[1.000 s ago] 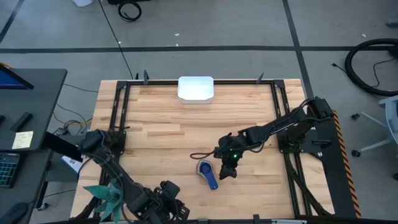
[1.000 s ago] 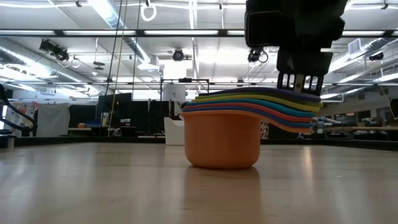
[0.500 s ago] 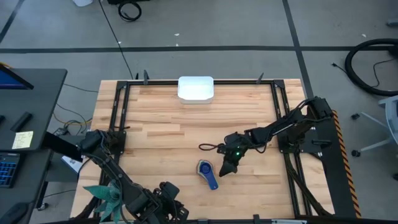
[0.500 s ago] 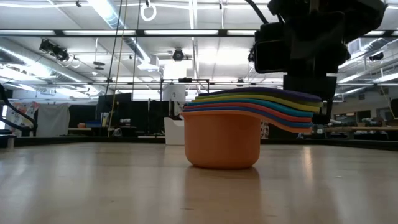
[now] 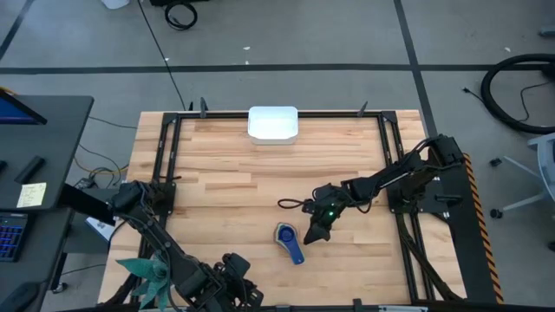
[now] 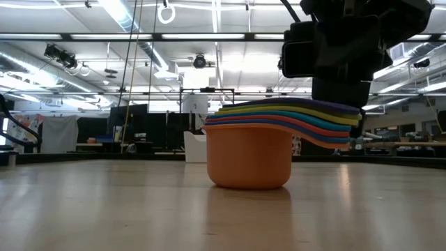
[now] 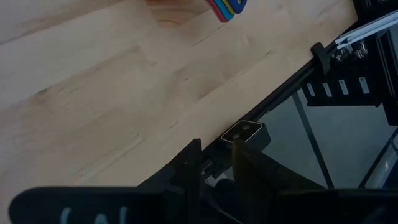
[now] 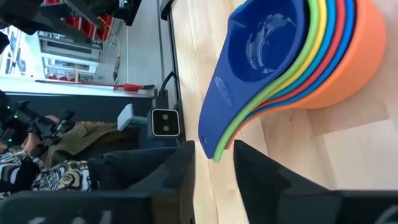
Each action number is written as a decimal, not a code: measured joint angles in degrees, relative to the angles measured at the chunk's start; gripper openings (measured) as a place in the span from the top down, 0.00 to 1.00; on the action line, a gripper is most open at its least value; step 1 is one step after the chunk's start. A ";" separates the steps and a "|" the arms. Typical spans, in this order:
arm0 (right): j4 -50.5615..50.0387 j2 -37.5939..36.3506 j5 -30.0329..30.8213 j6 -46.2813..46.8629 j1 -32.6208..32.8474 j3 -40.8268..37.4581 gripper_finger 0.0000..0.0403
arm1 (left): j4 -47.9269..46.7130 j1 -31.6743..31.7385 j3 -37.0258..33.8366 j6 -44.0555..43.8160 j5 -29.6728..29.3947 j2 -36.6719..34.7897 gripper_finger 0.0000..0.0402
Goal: Nest measuring cups in basket
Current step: Put the stacked measuring cups into the white bin
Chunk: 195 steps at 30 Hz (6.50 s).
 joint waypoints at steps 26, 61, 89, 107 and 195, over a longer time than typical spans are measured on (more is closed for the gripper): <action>-7.52 -0.02 5.71 -1.61 0.94 0.04 0.55 | 0.04 0.00 0.00 0.09 0.00 0.00 0.77; -1.69 -0.02 12.20 0.38 5.38 0.07 0.47 | 1.38 0.00 0.02 0.11 0.01 0.09 0.77; 14.55 0.27 17.80 5.67 7.01 -10.69 0.48 | 2.23 0.00 0.02 0.13 0.02 0.09 0.77; 41.62 20.23 16.89 13.45 9.30 -5.96 0.48 | 3.93 0.04 0.02 0.11 0.42 0.09 0.77; 44.28 27.43 8.84 10.92 11.23 4.07 0.48 | 9.11 8.41 0.09 30.71 -5.95 19.71 0.77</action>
